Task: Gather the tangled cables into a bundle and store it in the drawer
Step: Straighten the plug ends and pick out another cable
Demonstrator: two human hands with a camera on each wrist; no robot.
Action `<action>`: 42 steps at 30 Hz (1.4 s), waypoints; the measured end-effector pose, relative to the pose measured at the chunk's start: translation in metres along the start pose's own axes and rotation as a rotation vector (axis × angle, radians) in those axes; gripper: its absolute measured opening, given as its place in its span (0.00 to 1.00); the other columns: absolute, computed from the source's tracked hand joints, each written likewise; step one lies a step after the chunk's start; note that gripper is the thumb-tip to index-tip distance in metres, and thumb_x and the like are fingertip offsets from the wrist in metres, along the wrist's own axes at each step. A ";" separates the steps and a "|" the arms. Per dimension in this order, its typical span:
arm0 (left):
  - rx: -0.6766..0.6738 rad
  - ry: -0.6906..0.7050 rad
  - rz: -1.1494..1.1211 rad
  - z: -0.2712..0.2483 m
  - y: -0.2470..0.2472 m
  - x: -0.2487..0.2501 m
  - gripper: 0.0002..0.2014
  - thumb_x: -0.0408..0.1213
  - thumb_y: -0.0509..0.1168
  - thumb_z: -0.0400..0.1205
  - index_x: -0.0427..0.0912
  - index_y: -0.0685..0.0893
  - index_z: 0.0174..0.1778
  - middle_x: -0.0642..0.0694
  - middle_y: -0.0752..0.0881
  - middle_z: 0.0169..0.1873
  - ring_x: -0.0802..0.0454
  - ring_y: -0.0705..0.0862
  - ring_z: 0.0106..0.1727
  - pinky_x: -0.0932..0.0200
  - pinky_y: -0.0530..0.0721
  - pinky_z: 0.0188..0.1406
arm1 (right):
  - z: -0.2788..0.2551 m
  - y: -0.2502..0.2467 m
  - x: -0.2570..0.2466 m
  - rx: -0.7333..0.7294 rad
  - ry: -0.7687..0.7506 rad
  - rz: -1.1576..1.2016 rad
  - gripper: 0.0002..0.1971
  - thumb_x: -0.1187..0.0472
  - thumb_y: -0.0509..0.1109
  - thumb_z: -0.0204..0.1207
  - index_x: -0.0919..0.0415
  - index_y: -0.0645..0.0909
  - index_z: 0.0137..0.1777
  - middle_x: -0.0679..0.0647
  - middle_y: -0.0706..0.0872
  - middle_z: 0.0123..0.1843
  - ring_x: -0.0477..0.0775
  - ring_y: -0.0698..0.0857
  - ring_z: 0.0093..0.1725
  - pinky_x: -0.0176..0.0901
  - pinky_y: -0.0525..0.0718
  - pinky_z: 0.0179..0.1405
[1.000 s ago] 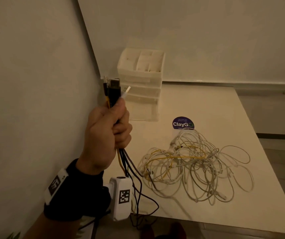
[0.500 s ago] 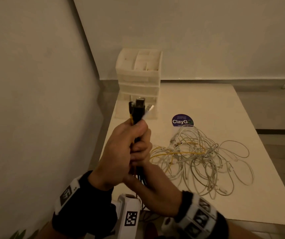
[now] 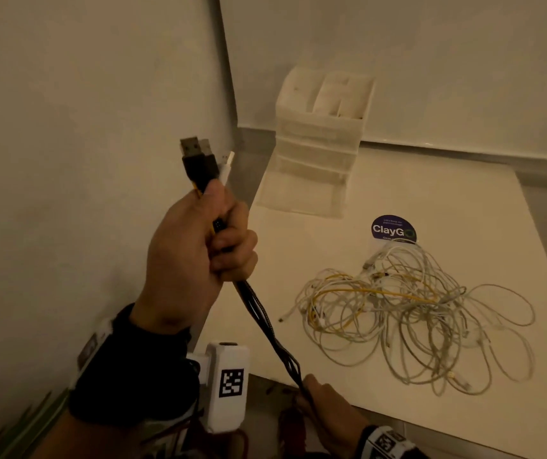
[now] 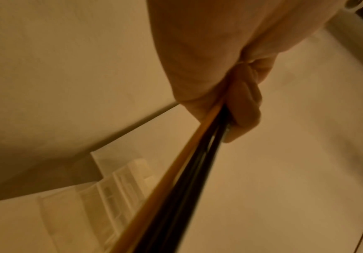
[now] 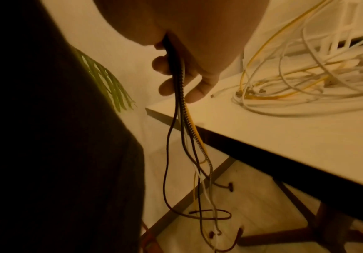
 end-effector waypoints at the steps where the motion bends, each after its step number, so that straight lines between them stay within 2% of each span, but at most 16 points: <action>1: 0.006 0.015 0.005 -0.001 -0.001 -0.001 0.18 0.46 0.52 0.84 0.43 0.60 0.29 0.50 0.62 0.20 0.57 0.55 0.17 0.63 0.53 0.18 | 0.004 0.004 0.004 -0.017 0.018 0.021 0.13 0.51 0.56 0.86 0.43 0.59 0.39 0.43 0.74 0.38 0.42 0.72 0.35 0.35 0.70 0.37; 4: 0.022 0.051 -0.020 -0.003 -0.001 -0.001 0.18 0.46 0.51 0.84 0.44 0.59 0.29 0.51 0.62 0.20 0.56 0.53 0.18 0.64 0.52 0.18 | 0.017 0.017 0.015 -0.034 0.025 0.039 0.10 0.49 0.57 0.84 0.43 0.62 0.41 0.47 0.78 0.41 0.49 0.76 0.41 0.45 0.73 0.44; 7: 0.024 0.076 -0.038 0.000 -0.008 0.008 0.18 0.46 0.50 0.85 0.44 0.58 0.31 0.53 0.63 0.20 0.57 0.53 0.18 0.65 0.52 0.17 | 0.021 0.018 0.021 -0.068 0.022 0.000 0.07 0.47 0.55 0.84 0.49 0.65 0.49 0.51 0.80 0.46 0.54 0.79 0.44 0.49 0.76 0.47; 10: 0.050 0.085 -0.027 0.004 -0.015 0.005 0.18 0.46 0.50 0.85 0.44 0.58 0.31 0.53 0.64 0.20 0.57 0.52 0.18 0.65 0.51 0.17 | 0.023 0.016 0.014 -0.115 0.020 -0.075 0.17 0.46 0.55 0.84 0.58 0.68 0.62 0.60 0.84 0.58 0.61 0.83 0.56 0.51 0.81 0.56; 12: 0.056 0.062 -0.018 0.004 -0.016 -0.002 0.17 0.46 0.51 0.84 0.44 0.60 0.30 0.53 0.63 0.20 0.58 0.53 0.17 0.66 0.51 0.17 | 0.018 0.015 0.004 -0.197 0.005 -0.201 0.20 0.49 0.57 0.85 0.61 0.67 0.69 0.64 0.80 0.64 0.64 0.80 0.62 0.48 0.76 0.57; 15: 0.042 0.013 -0.019 0.004 -0.019 -0.007 0.17 0.45 0.52 0.84 0.44 0.60 0.31 0.52 0.63 0.20 0.60 0.57 0.16 0.67 0.53 0.16 | 0.007 -0.004 -0.007 -0.309 -0.055 -0.369 0.31 0.53 0.66 0.80 0.60 0.60 0.79 0.63 0.71 0.71 0.64 0.73 0.68 0.52 0.73 0.67; 17: 0.044 -0.010 -0.034 0.005 -0.023 -0.009 0.16 0.45 0.53 0.83 0.44 0.60 0.32 0.52 0.63 0.19 0.60 0.58 0.16 0.68 0.54 0.16 | 0.011 -0.028 -0.017 -0.279 -0.101 -0.421 0.37 0.60 0.67 0.76 0.60 0.55 0.83 0.60 0.67 0.74 0.63 0.69 0.72 0.56 0.70 0.73; 20: 0.065 -0.031 -0.028 0.005 -0.029 -0.015 0.16 0.45 0.53 0.83 0.44 0.59 0.32 0.52 0.62 0.20 0.59 0.57 0.16 0.66 0.52 0.16 | 0.042 -0.077 -0.052 -0.053 -0.138 -0.392 0.31 0.73 0.57 0.75 0.59 0.64 0.80 0.57 0.72 0.73 0.59 0.74 0.70 0.48 0.74 0.71; 23: 0.087 -0.033 0.021 0.004 -0.032 -0.021 0.17 0.45 0.54 0.83 0.44 0.57 0.32 0.51 0.61 0.20 0.58 0.55 0.17 0.63 0.51 0.17 | 0.082 -0.104 -0.075 0.154 -0.164 -0.514 0.23 0.73 0.56 0.78 0.60 0.75 0.72 0.58 0.79 0.67 0.60 0.78 0.66 0.48 0.76 0.65; 28: 0.131 0.002 0.084 0.007 -0.039 -0.021 0.17 0.44 0.52 0.85 0.45 0.59 0.31 0.49 0.58 0.22 0.58 0.55 0.17 0.63 0.50 0.18 | 0.116 -0.096 -0.051 0.163 -0.024 -0.985 0.18 0.68 0.60 0.79 0.65 0.72 0.69 0.64 0.74 0.67 0.67 0.73 0.67 0.57 0.75 0.65; 30: 0.160 0.013 0.105 0.008 -0.043 -0.019 0.18 0.44 0.51 0.86 0.45 0.61 0.30 0.48 0.57 0.23 0.58 0.55 0.17 0.63 0.51 0.18 | 0.114 -0.090 -0.035 0.150 0.011 -1.079 0.17 0.67 0.59 0.80 0.65 0.73 0.68 0.64 0.74 0.68 0.67 0.71 0.68 0.58 0.72 0.68; 33: 0.182 0.024 0.124 0.011 -0.047 -0.019 0.18 0.45 0.51 0.87 0.45 0.62 0.31 0.48 0.58 0.23 0.57 0.57 0.16 0.64 0.56 0.17 | 0.111 -0.090 -0.024 0.186 -0.041 -1.155 0.15 0.66 0.57 0.81 0.62 0.75 0.66 0.62 0.76 0.66 0.66 0.72 0.68 0.58 0.69 0.68; 35: 0.191 0.032 0.159 0.013 -0.045 -0.021 0.18 0.46 0.52 0.87 0.45 0.63 0.31 0.46 0.56 0.25 0.56 0.58 0.16 0.63 0.57 0.17 | 0.105 -0.103 -0.024 0.245 -0.075 -1.101 0.15 0.66 0.55 0.81 0.60 0.75 0.65 0.59 0.78 0.65 0.64 0.73 0.67 0.56 0.69 0.67; 37: 0.208 0.025 0.195 0.013 -0.047 -0.025 0.18 0.46 0.52 0.87 0.45 0.64 0.31 0.46 0.58 0.25 0.55 0.60 0.16 0.63 0.61 0.18 | 0.096 -0.116 -0.033 0.335 -0.148 -0.918 0.11 0.66 0.58 0.81 0.58 0.75 0.61 0.56 0.80 0.60 0.62 0.77 0.62 0.51 0.69 0.59; 40: 0.203 0.029 0.206 0.020 -0.042 -0.032 0.19 0.45 0.50 0.89 0.44 0.65 0.31 0.47 0.63 0.23 0.52 0.63 0.15 0.62 0.67 0.18 | 0.060 -0.162 -0.045 0.570 -0.236 -0.310 0.03 0.62 0.61 0.84 0.57 0.76 0.53 0.54 0.86 0.47 0.59 0.84 0.48 0.47 0.75 0.44; 42: 0.177 0.026 0.217 0.031 -0.029 -0.039 0.19 0.44 0.51 0.89 0.44 0.65 0.32 0.47 0.63 0.23 0.52 0.63 0.15 0.63 0.67 0.17 | 0.030 -0.202 -0.045 0.710 -0.217 0.105 0.03 0.63 0.61 0.85 0.58 0.75 0.51 0.50 0.90 0.42 0.50 0.88 0.43 0.42 0.82 0.44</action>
Point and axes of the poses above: each hand's wrist, its own z-axis towards the middle knuckle, its own y-axis out of the palm, x = y × z, the point moved 8 cm from there along z, towards the middle knuckle
